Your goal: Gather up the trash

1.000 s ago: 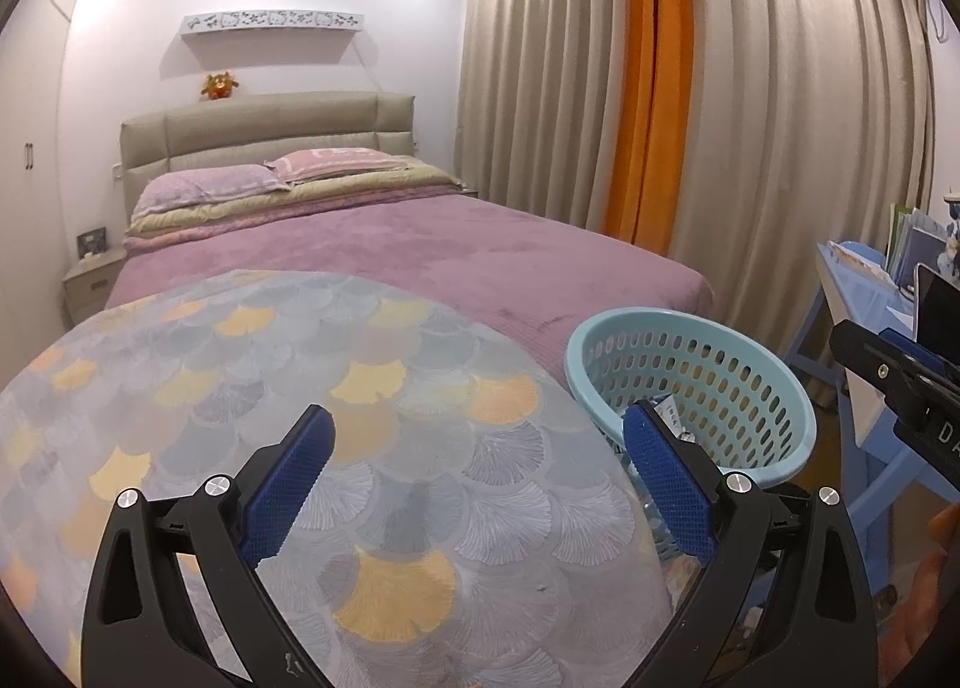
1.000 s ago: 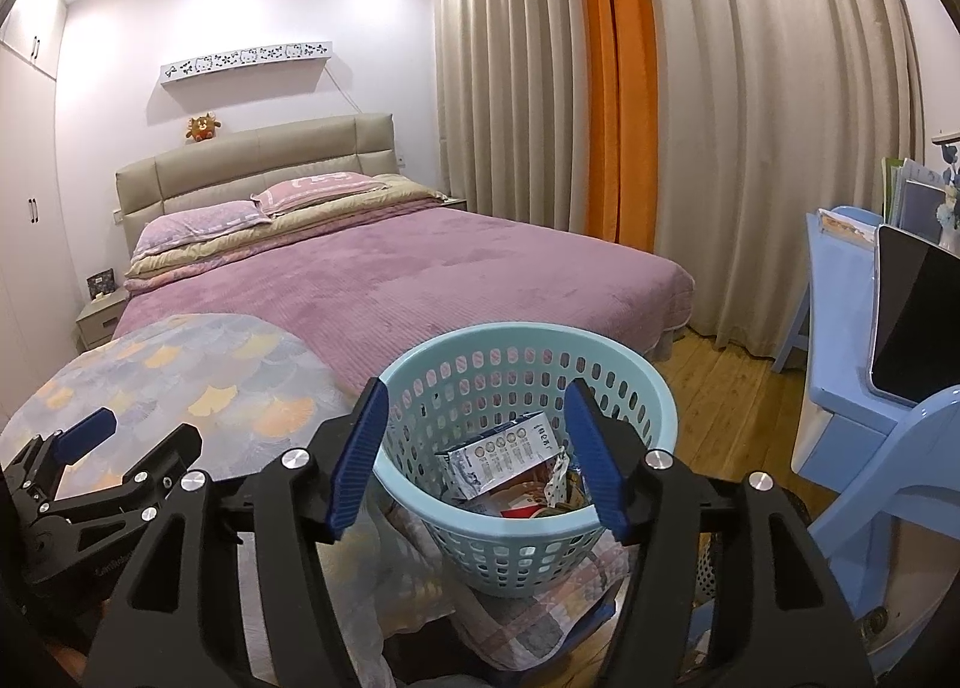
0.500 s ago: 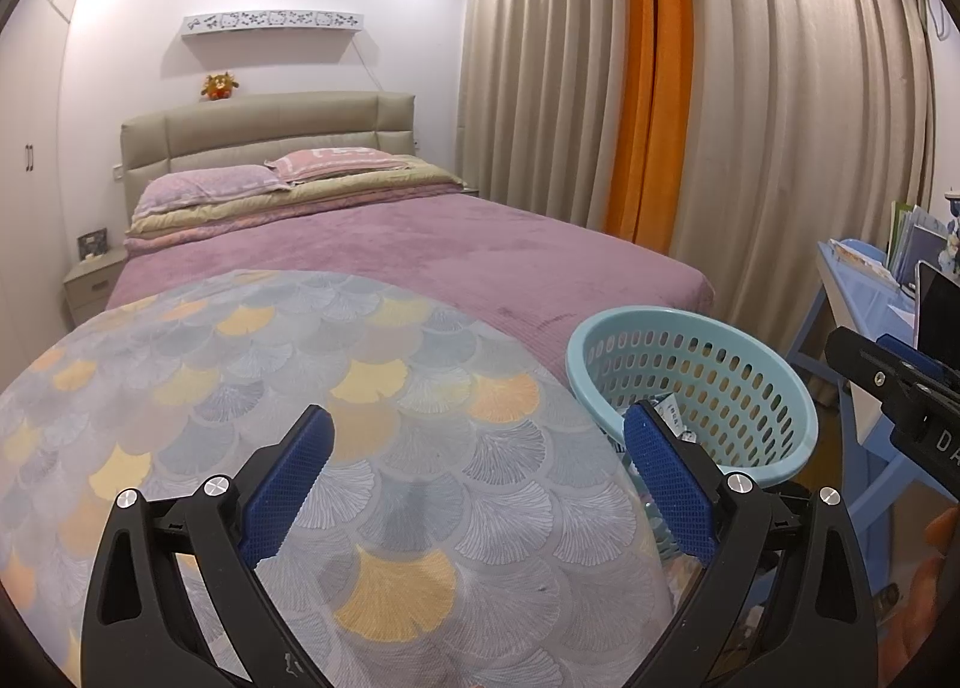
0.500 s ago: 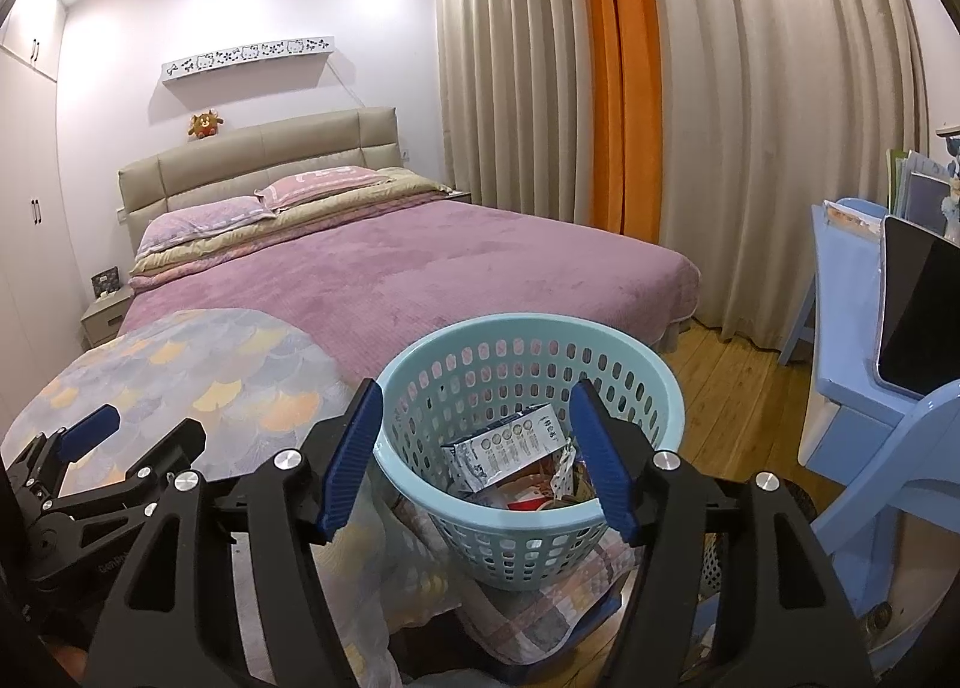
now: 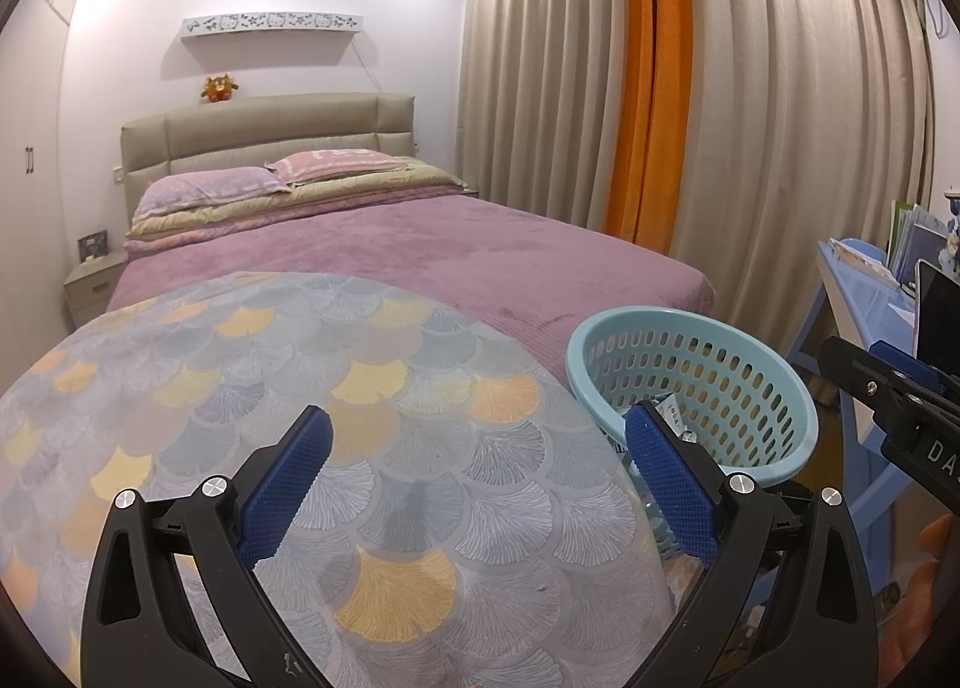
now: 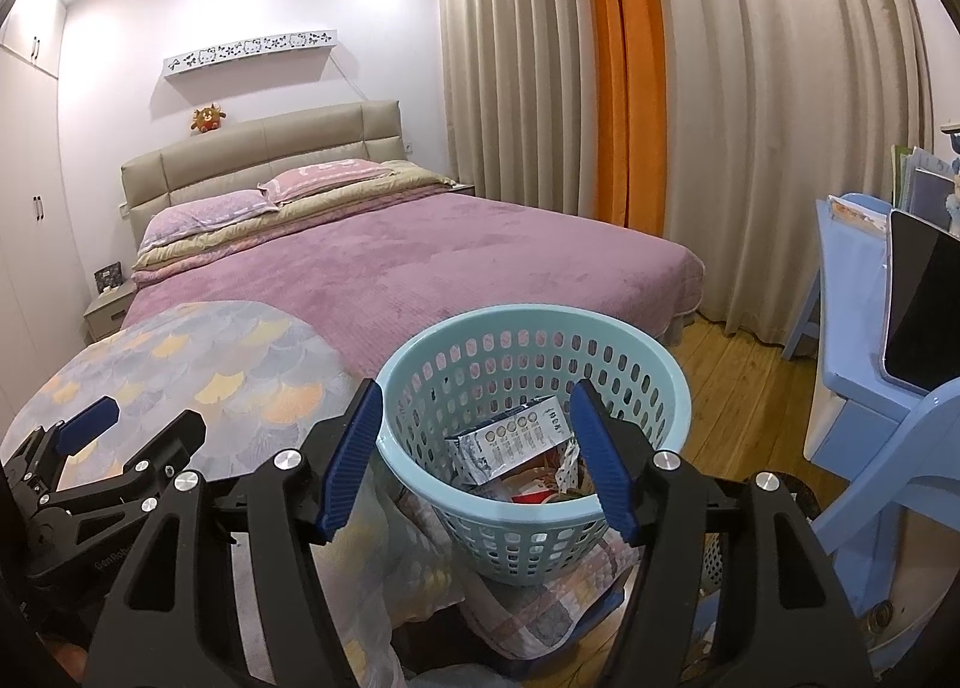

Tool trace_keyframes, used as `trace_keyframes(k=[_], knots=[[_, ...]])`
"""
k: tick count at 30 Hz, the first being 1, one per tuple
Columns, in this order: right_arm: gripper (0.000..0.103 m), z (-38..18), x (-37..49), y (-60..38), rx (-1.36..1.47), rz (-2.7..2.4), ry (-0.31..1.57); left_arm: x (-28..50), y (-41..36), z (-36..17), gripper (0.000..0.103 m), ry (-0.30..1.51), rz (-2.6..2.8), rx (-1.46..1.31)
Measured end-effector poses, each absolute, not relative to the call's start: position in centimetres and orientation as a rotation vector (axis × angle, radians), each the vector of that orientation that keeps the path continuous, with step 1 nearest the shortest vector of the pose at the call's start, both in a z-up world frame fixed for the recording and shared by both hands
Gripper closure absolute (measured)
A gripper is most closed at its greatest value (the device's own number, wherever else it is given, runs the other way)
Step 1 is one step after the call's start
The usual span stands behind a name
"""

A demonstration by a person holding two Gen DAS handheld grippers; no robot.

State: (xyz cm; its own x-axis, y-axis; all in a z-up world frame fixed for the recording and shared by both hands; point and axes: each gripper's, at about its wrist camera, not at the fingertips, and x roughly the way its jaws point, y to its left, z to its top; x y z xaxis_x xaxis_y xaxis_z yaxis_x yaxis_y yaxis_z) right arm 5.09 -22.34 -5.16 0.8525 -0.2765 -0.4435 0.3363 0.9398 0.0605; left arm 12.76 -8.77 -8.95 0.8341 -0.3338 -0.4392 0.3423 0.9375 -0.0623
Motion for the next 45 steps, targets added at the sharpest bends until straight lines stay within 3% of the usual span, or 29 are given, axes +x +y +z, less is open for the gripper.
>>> trace_keyframes(k=[45], knots=[[0.041, -5.96, 5.46, -22.25, 0.150, -0.316, 0.468, 12.82, -8.84, -8.92, 0.008, 0.466, -0.355, 0.027]])
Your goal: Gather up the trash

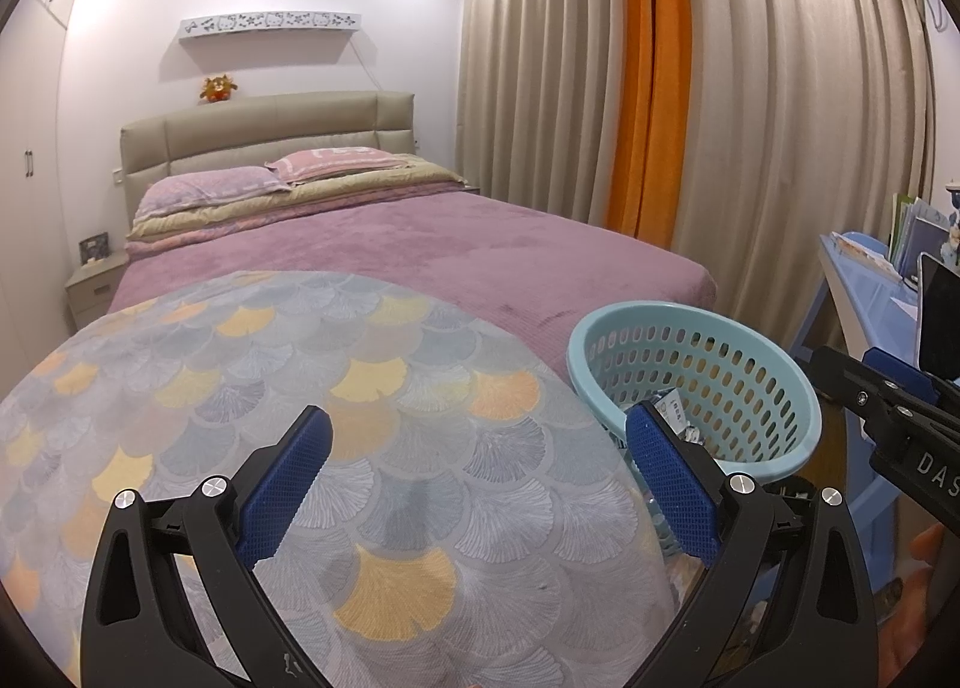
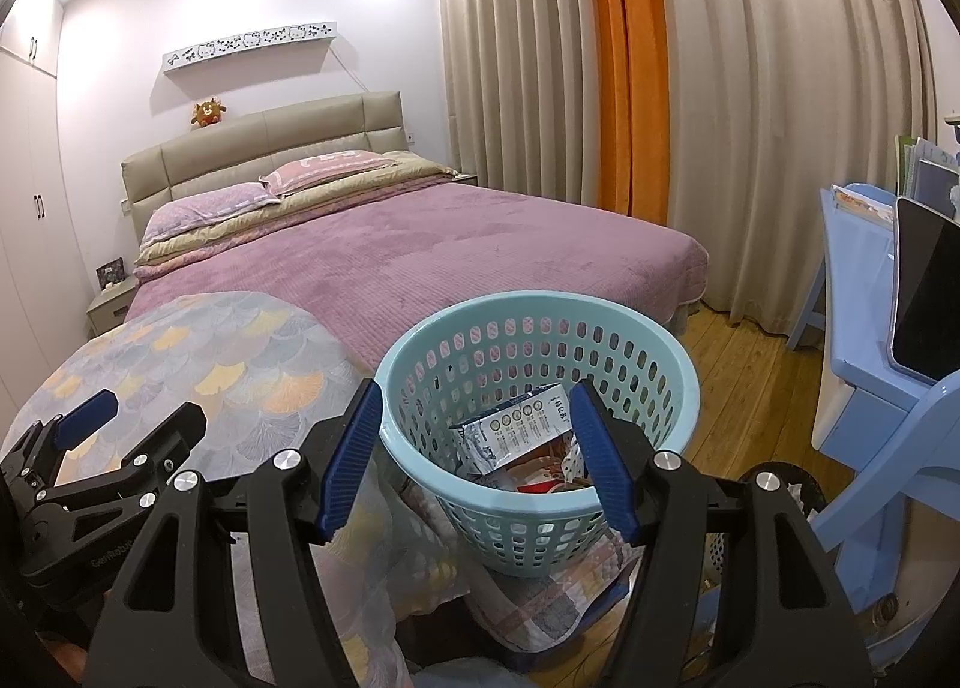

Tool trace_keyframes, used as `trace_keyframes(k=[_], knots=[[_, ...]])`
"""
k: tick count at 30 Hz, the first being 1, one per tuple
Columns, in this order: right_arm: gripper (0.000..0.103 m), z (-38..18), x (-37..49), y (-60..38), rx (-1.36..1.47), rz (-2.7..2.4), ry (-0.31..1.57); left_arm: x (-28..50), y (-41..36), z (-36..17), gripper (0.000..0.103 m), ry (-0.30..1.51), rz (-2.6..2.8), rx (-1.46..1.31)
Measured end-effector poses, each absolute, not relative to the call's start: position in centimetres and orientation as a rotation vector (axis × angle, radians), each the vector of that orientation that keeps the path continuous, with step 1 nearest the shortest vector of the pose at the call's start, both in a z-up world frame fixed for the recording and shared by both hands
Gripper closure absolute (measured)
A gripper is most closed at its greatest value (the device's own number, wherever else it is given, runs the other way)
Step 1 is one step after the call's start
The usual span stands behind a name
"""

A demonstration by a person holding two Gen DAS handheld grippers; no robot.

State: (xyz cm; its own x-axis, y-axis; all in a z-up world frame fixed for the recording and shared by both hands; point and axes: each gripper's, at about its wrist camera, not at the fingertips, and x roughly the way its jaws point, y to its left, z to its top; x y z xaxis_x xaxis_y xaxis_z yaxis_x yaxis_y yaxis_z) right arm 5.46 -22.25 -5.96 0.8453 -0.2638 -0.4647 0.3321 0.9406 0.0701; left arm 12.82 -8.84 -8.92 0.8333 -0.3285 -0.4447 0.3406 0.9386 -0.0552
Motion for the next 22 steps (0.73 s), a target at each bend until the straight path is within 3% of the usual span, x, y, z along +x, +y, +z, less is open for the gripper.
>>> trace_keyframes(k=[22], knots=[[0.034, -3.2, 3.6, -19.2, 0.088, -0.301, 0.408, 9.4, -3.7, -6.5, 0.008, 0.467, -0.327, -0.058]])
